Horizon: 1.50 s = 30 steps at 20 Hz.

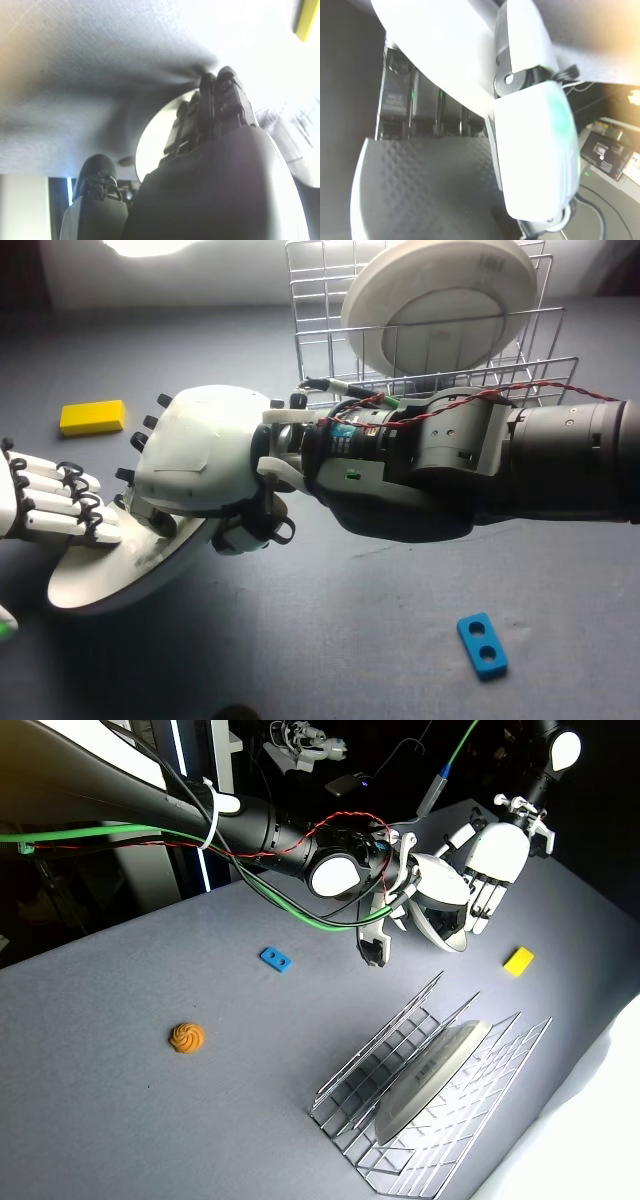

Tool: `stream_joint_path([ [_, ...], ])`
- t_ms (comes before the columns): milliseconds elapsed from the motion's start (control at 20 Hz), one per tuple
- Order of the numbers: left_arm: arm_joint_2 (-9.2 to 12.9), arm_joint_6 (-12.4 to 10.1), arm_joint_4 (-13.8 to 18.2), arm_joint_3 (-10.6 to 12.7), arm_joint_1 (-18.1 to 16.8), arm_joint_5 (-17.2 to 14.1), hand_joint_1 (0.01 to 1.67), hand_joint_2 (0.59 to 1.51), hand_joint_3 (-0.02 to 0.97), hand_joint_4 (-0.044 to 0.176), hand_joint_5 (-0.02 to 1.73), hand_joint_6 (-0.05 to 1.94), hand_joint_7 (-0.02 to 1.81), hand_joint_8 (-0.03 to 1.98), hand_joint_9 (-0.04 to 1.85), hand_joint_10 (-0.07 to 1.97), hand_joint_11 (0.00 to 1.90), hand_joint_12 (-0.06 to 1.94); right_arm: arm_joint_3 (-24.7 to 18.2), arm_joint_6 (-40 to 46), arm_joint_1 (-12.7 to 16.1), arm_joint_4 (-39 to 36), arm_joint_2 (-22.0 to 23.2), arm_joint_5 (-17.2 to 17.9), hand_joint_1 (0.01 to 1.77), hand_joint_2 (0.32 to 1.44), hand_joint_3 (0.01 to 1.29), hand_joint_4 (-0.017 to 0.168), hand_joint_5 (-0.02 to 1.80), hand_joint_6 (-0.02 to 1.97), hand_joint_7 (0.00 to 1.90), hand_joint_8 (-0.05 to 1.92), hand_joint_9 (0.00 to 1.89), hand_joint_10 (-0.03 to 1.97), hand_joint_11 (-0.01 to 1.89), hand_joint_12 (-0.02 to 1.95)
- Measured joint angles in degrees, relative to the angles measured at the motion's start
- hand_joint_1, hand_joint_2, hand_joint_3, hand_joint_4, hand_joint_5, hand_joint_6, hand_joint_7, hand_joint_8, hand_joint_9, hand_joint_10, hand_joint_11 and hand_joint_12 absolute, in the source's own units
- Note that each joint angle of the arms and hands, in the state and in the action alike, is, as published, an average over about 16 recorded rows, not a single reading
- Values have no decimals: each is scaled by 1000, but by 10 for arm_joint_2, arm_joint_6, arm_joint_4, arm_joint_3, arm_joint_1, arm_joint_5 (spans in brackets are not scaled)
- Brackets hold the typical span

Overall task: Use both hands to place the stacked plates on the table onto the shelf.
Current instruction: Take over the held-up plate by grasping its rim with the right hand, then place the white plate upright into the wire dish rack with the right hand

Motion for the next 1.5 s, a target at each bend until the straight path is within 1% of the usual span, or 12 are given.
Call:
stream_joint_path([
  [100, 4, -3, 5, -1, -17, -2, 17, 1186, 16, -4, 20, 2, 30, -5, 47, 24, 15, -10, -3, -1, 0, 0, 2, 1, 1292, 967, 16, -8, 797, 673, 927, 639, 1026, 780, 869, 1001],
  [250, 12, -8, 12, -4, -44, -5, 17, 1186, 16, -3, 31, 8, 47, 2, 49, 20, 15, -10, -9, -1, 0, 0, 5, 1, 1290, 955, 16, -6, 811, 680, 948, 663, 1090, 578, 903, 962],
  [400, 20, -14, 17, -6, -70, -10, 17, 1185, 16, -2, 41, 15, 64, 9, 50, 17, 15, -9, -17, -2, 1, 1, 11, 1, 1288, 949, 16, -5, 820, 680, 963, 670, 1115, 518, 917, 949],
  [500, 26, -18, 19, -8, -86, -13, 17, 1184, 15, -1, 44, 18, 69, 14, 49, 16, 15, -10, -25, -2, 3, 1, 17, 0, 1286, 949, 16, -3, 826, 680, 968, 679, 1134, 443, 916, 950],
  [600, 32, -21, 19, -10, -98, -16, 17, 1183, 16, -2, 44, 18, 70, 14, 49, 16, 15, -9, -36, -1, 6, 1, 25, -2, 1283, 950, 16, 0, 839, 685, 977, 698, 1153, 352, 914, 952],
  [850, 42, -27, 21, -13, -117, -23, 17, 1181, 16, -2, 39, 18, 76, 14, 56, 15, 15, -6, -70, 1, 21, 12, 53, -9, 1272, 950, 17, 9, 893, 713, 1017, 729, 1195, 244, 911, 959],
  [900, 43, -27, 21, -14, -119, -24, 16, 1182, 16, -2, 38, 18, 77, 14, 57, 15, 15, -5, -78, 2, 25, 17, 59, -11, 1270, 950, 17, 10, 905, 719, 1027, 732, 1201, 231, 911, 959],
  [1050, 45, -28, 22, -14, -123, -26, 16, 1182, 15, -2, 39, 18, 80, 14, 61, 15, 19, 1, -99, 3, 37, 36, 80, -22, 1272, 951, 17, 11, 942, 742, 1051, 749, 1184, 319, 913, 961],
  [1200, 46, -29, 22, -15, -125, -27, 16, 1182, 15, -2, 41, 18, 84, 14, 64, 15, 23, 11, -120, 4, 52, 64, 102, -36, 1273, 951, 17, 16, 979, 766, 1080, 760, 1210, 226, 919, 962],
  [1300, 47, -29, 22, -15, -126, -27, 16, 1182, 16, -2, 46, 18, 88, 14, 68, 15, 24, 18, -132, 5, 64, 89, 116, -47, 1273, 951, 17, 18, 1001, 782, 1100, 758, 1220, 207, 929, 959],
  [1350, 47, -29, 22, -15, -126, -27, 16, 1182, 16, -2, 49, 19, 90, 14, 70, 15, 24, 21, -136, 5, 70, 104, 123, -53, 1274, 951, 17, 18, 1009, 789, 1108, 752, 1221, 225, 934, 957],
  [1500, 47, -29, 23, -15, -126, -28, 16, 1182, 15, -2, 57, 19, 90, 14, 73, 15, 25, 34, -148, 5, 88, 151, 142, -72, 1287, 951, 17, 13, 1023, 804, 1118, 739, 1189, 374, 943, 958],
])
